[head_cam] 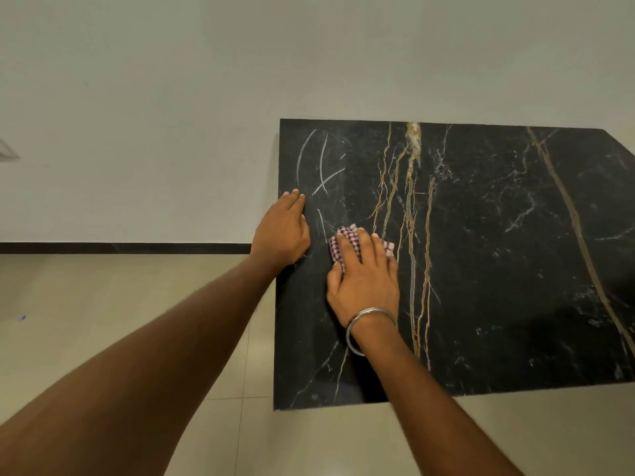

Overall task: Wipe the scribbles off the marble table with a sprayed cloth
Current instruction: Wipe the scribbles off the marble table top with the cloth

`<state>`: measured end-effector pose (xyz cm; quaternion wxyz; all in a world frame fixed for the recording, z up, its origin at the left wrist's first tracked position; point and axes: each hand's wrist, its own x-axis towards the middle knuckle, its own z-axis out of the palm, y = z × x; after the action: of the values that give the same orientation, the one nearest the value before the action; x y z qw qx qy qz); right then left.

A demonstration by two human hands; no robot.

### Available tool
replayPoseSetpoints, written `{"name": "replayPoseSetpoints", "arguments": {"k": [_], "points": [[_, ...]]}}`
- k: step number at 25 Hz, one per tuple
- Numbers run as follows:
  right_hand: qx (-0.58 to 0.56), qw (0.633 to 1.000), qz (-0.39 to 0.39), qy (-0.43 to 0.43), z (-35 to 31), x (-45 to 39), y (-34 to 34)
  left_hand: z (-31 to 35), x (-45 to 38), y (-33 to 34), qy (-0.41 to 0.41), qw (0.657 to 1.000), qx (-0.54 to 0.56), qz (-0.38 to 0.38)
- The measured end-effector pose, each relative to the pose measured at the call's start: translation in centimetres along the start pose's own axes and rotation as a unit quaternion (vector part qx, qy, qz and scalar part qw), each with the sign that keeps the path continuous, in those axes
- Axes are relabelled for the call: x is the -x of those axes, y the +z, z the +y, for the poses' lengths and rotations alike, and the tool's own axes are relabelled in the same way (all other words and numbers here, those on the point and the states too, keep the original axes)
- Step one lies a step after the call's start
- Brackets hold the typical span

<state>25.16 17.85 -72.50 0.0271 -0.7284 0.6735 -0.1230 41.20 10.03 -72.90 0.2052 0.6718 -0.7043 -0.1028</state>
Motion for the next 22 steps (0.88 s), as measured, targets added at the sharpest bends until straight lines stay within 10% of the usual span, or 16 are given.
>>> {"name": "replayPoseSetpoints", "arguments": {"k": [22], "points": [[-0.017,0.999,0.023,-0.018,-2.3,-6.1,1.4,-0.1,-3.0,0.9,-0.019,1.0,0.0,0.022]]}}
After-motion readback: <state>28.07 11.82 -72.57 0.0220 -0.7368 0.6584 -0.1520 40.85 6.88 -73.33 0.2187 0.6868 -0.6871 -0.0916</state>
